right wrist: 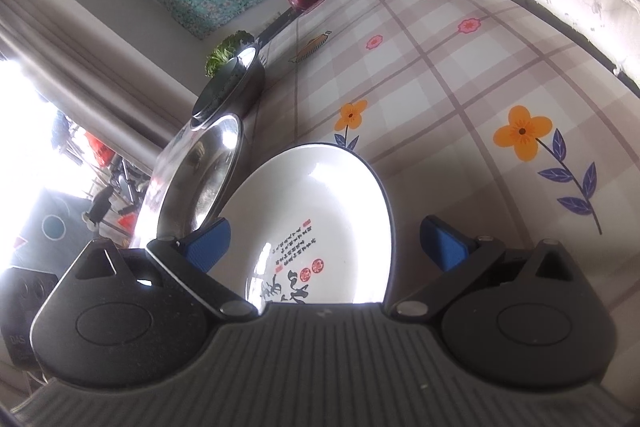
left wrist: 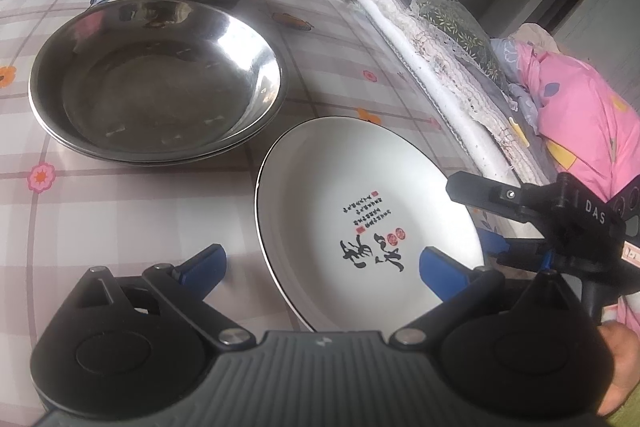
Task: Organize plates and bowls
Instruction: 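Lift the white plate off the table with both tools, tilting it, then carry the white plate with both tools over the steel basin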
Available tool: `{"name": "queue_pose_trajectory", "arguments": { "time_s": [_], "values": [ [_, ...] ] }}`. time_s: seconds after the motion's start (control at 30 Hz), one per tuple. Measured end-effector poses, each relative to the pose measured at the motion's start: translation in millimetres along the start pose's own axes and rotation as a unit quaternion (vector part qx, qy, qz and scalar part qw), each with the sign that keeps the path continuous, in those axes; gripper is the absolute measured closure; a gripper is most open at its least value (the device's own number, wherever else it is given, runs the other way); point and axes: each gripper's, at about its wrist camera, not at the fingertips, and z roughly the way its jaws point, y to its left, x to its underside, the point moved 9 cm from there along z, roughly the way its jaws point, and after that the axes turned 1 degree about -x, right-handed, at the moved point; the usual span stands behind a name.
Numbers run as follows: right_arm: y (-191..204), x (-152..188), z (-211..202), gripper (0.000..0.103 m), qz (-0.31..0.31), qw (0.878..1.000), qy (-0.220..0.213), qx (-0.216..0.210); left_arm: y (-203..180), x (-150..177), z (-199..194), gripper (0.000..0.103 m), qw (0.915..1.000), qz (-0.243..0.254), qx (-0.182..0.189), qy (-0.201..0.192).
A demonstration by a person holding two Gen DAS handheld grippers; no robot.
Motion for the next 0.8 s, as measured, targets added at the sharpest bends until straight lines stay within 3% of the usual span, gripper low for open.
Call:
{"name": "queue_pose_trajectory", "arguments": {
  "time_s": [0.8],
  "values": [
    [-1.1, 0.1, -1.5, 0.001, 0.005, 1.000, -0.003, -0.017, 4.3, -1.9, -0.8, 0.000, 0.9998, -0.016, 0.015, 0.003]
  ]
}}
